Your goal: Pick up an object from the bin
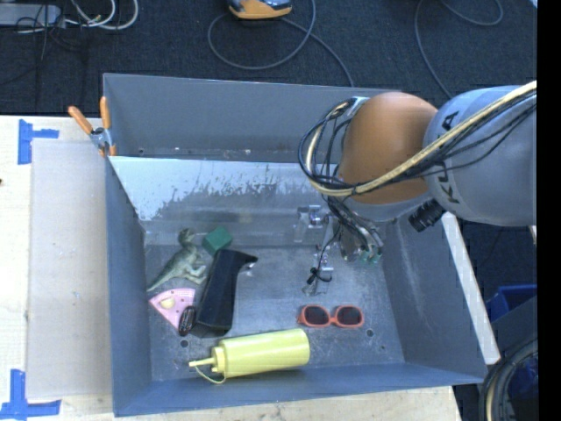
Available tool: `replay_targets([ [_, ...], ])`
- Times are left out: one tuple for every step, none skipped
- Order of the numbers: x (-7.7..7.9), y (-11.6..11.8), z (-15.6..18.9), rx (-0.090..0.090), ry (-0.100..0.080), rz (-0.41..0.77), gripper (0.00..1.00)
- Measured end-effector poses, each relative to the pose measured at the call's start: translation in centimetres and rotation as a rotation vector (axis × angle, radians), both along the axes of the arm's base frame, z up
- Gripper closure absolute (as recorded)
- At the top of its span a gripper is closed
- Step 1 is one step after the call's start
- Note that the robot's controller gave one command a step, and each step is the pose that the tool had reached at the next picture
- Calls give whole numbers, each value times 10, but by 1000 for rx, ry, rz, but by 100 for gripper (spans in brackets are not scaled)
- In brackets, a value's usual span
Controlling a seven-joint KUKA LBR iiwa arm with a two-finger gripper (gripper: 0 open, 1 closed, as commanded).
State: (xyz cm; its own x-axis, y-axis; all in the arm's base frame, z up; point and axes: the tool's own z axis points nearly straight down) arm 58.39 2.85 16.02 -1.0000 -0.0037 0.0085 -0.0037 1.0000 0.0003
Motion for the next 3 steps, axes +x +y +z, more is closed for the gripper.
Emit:
replay_targets([
  [2,0,5,0,-7,0,0],
  [-12,-30,-49,0,-8,51,0],
  [-51,-28,-88,0,-4,59,0],
])
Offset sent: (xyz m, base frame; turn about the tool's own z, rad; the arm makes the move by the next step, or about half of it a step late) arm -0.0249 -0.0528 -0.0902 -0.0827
